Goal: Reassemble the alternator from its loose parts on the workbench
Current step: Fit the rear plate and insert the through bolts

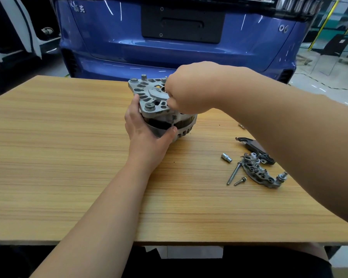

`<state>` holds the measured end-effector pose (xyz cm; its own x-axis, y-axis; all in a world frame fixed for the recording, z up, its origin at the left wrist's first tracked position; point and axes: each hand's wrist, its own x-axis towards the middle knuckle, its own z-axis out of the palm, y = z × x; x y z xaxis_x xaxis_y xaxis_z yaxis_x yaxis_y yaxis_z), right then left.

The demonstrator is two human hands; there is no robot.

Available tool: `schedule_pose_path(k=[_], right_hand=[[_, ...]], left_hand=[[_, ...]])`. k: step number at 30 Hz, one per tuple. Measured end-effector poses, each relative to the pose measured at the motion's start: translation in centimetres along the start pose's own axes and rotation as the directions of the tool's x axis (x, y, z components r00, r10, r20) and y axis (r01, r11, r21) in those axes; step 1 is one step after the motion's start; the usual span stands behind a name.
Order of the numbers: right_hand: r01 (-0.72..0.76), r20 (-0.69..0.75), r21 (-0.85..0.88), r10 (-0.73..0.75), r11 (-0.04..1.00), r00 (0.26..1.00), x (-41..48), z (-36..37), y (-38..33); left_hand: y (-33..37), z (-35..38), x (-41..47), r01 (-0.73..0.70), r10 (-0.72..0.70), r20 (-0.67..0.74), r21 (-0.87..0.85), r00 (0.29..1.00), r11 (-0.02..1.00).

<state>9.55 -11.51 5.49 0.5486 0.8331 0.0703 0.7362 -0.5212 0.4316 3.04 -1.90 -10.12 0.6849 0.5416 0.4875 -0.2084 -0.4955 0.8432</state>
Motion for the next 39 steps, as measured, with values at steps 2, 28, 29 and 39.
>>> schedule_pose_path(k=[2, 28, 29, 39], right_hand=[[-0.002, 0.008, 0.012, 0.002, 1.000, 1.000, -0.3, 0.1, 0.0], [-0.512, 0.229, 0.668, 0.506, 0.540, 0.832, -11.3, 7.1, 3.1], [-0.390, 0.117, 0.797, 0.516, 0.461, 0.849, -10.7, 6.0, 3.2], [0.053, -0.197, 0.907, 0.311, 0.417, 0.930, -1.2, 1.5, -0.3]], left_hand=[[0.1, -0.1, 0.0, -0.002, 0.002, 0.009, 0.020, 1.000, 1.000], [0.5, -1.3, 1.7, 0.193, -0.268, -0.340, -0.241, 0.901, 0.951], [0.1, -1.5, 2.2, 0.234, -0.309, -0.247, -0.290, 0.918, 0.928], [0.3, -1.1, 1.6, 0.097, -0.145, -0.122, -0.331, 0.982, 0.939]])
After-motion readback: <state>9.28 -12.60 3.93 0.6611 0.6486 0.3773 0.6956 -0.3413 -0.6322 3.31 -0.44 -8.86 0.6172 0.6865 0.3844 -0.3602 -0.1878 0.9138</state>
